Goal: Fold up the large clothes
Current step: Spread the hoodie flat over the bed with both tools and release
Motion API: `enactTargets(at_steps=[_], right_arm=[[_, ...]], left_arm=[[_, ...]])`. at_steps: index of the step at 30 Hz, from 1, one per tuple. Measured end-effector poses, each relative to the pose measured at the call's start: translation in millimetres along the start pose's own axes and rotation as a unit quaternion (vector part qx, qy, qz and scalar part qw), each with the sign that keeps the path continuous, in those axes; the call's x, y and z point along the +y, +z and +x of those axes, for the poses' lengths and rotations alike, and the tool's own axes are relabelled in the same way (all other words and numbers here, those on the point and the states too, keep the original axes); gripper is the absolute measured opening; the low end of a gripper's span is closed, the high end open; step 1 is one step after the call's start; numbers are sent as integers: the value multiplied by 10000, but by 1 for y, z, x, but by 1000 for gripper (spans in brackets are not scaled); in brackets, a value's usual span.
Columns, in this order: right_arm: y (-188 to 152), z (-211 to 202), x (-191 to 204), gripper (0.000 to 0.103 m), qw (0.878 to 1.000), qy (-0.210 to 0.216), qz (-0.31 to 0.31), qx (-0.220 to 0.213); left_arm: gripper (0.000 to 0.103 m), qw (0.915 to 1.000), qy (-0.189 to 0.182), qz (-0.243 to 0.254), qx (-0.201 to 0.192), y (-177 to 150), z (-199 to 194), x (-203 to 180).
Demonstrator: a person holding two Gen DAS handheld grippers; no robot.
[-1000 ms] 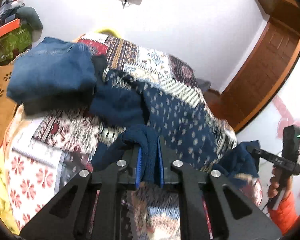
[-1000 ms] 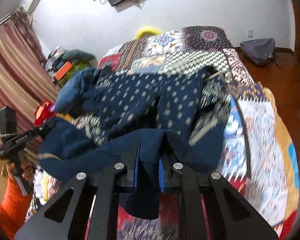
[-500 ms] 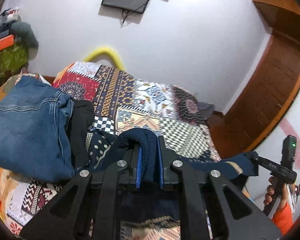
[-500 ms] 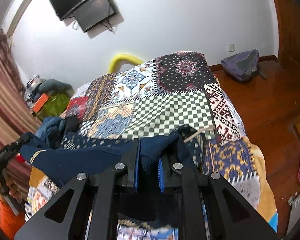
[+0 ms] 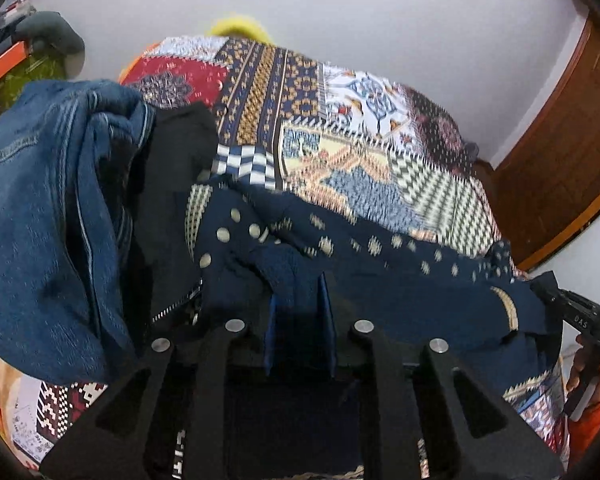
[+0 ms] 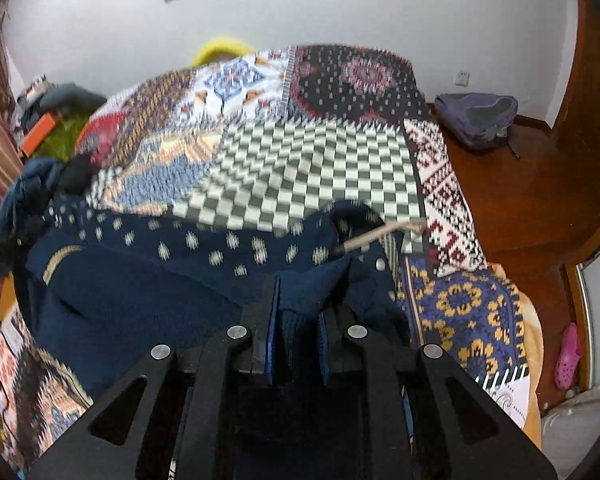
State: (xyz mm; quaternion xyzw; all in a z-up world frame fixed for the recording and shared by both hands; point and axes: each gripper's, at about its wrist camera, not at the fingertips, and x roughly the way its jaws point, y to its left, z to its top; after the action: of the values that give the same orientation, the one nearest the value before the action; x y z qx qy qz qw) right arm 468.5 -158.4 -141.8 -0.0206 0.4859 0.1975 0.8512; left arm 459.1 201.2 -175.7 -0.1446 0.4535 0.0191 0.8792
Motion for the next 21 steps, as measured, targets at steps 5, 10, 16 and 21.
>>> enactTargets(at_steps=[5, 10, 16, 21], right_arm=[[-9, -6, 7, 22, 9989, -278, -316, 197], [-19, -30, 15, 25, 9963, -571, -601, 223], [-38, -63, 42, 26, 9946, -390, -964, 73], [-45, -63, 79, 26, 9905, 19, -1366, 129]], left_arm=[[23, 9997, 35, 190, 148, -10, -15, -3], [41, 9983, 130, 499, 257, -21, -36, -7], [46, 9956, 170, 888, 247, -44, -60, -17], [46, 9922, 73, 1149, 475, -57, -50, -37]])
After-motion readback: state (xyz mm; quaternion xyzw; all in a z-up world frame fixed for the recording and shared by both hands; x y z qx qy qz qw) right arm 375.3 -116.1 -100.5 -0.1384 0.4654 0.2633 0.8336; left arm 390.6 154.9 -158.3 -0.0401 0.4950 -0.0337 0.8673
